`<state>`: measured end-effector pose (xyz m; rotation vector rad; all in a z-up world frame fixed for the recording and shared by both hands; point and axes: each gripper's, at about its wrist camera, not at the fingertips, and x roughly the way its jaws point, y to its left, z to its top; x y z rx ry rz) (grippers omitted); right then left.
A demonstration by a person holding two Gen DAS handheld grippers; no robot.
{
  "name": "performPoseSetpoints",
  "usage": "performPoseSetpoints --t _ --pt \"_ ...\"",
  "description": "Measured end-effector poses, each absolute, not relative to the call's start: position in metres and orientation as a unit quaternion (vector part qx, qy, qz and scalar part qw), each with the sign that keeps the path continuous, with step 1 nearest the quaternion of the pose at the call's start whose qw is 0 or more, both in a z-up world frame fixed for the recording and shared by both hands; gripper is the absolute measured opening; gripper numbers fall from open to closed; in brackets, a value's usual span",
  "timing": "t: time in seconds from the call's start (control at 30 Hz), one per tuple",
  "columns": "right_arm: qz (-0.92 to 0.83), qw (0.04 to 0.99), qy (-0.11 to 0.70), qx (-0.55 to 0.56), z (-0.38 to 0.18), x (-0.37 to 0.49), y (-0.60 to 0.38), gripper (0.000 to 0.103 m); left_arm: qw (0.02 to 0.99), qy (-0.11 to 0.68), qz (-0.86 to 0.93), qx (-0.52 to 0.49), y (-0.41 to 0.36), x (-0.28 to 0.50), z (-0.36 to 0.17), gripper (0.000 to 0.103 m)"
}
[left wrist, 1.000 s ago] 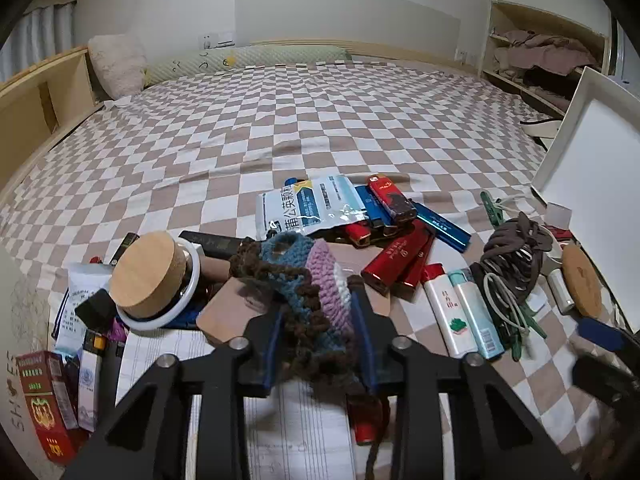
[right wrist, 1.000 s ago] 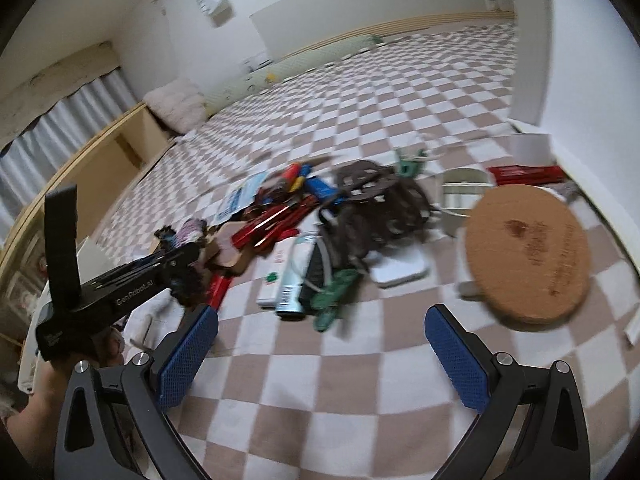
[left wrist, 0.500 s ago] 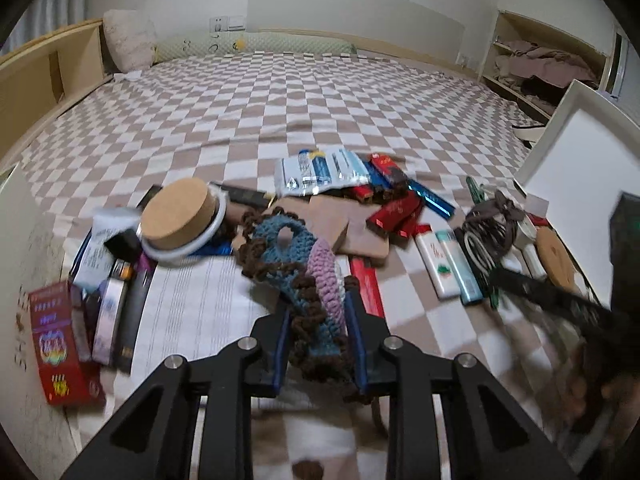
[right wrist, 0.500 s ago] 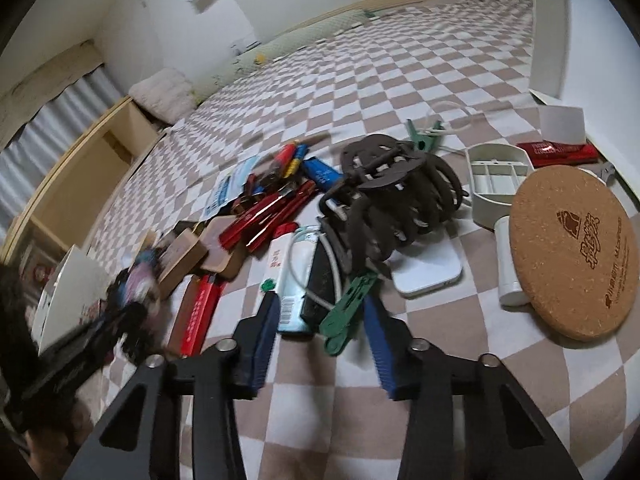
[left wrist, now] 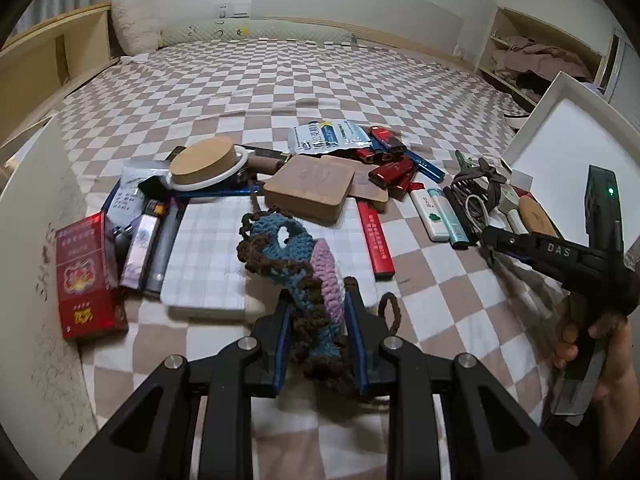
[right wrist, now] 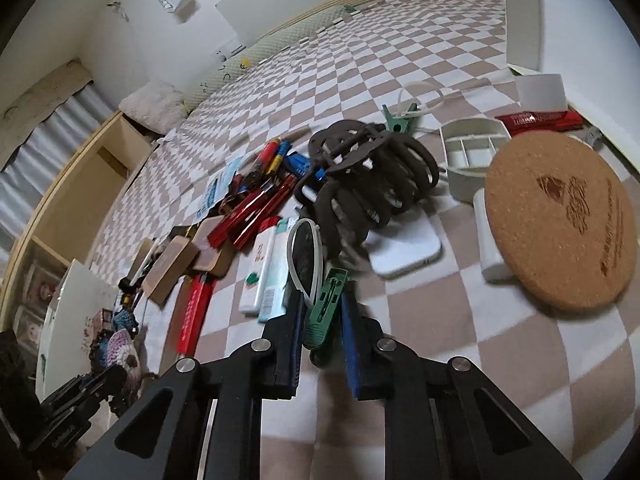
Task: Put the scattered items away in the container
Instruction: 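Close the left gripper on the knitted pouch while the right grips the green clothespin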
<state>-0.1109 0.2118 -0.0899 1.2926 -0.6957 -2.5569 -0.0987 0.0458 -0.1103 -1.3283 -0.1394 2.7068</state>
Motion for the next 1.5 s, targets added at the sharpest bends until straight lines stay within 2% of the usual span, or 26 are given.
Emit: performPoseSetpoints --t 0.43,1.27,1.5 --pt "-0.848 0.127 -0.231 0.460 -0.086 -0.069 0.180 0.019 0.060 -0.068 0.890 -0.447 0.031 -0.066 -0.110 0.025" --pt "-0.833 0.194 -0.197 0.480 -0.080 -0.022 0.111 0.019 0.079 -0.074 0.905 -0.411 0.016 0.005 -0.073 0.025" --pt "-0.838 0.205 -0.195 0.467 -0.066 -0.018 0.106 0.019 0.065 -0.080 0.922 -0.374 -0.001 0.008 -0.046 0.025"
